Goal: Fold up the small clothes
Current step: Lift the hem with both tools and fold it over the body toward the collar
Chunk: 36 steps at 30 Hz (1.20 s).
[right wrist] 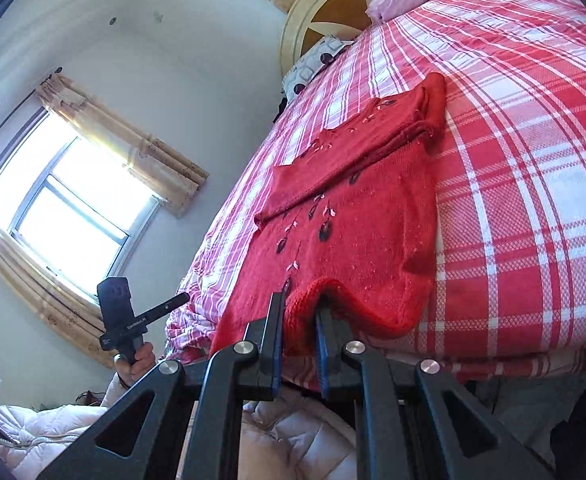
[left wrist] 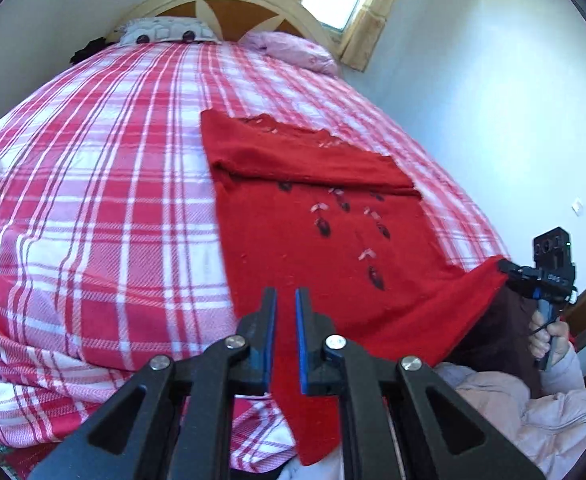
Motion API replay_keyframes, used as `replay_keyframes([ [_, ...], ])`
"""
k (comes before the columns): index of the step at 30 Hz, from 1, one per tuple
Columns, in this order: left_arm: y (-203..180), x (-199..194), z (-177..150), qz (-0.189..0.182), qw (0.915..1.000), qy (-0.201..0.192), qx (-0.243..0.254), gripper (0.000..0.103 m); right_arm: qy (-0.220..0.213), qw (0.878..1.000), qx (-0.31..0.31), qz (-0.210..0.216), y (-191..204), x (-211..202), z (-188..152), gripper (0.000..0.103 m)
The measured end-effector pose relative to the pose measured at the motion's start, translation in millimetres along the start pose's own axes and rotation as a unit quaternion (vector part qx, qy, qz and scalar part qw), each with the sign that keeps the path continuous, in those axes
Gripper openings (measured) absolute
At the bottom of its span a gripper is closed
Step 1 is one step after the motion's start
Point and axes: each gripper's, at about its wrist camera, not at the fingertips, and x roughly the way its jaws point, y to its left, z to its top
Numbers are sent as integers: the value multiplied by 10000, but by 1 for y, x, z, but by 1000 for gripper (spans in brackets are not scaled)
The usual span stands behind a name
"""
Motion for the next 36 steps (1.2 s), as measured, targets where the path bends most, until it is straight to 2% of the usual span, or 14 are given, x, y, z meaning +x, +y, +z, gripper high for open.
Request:
replay_keyframes([
  [3,3,16,-11,-119,9993,367,-26,14,62,9999,85,-80,-7,1,-8,14],
  [4,2,21,-15,-154,9987,496,-5,20,79,9999,87,-117,-6,1,-10,14],
  [7,-1,33,-28,-111,9961,867,147,51,129,9998,104,-123,-8,4,-16,14],
  [8,-1,34,-31,-156,9955,930,131,59,135,9998,117,-108,-9,5,-16,14],
  [12,3,35,-43,-732,9908,1099,-281,69,157,9997,150,-64,-12,7,-17,14],
  [13,2,39,-45,-725,9903,1144,-320,71,168,9997,153,-75,-12,7,-18,14],
  [16,-5,51,-53,-455,9893,1385,-105,68,176,9997,165,-91,-13,8,-18,14],
  [18,-9,57,-58,-479,9874,1504,-67,55,170,9996,181,-94,-14,8,-18,14],
  [20,-13,60,-60,-457,9869,1545,-33,21,172,9995,234,-112,-16,8,-19,14],
  [21,-14,59,-60,-386,9878,1511,-3,13,176,9995,250,-114,-16,8,-19,14],
  [22,-14,58,-60,-365,9884,1475,-11,11,178,9995,251,-113,-16,8,-20,14],
  [29,-17,37,-40,-604,9908,1193,-190,10,47,9990,422,149,-14,-1,-7,14],
  [33,-10,29,-2,-678,9924,927,-447,10,-120,9984,490,245,-15,0,29,14],
  [36,2,41,29,-615,9904,968,-767,10,-238,9976,619,199,-26,13,63,14],
])
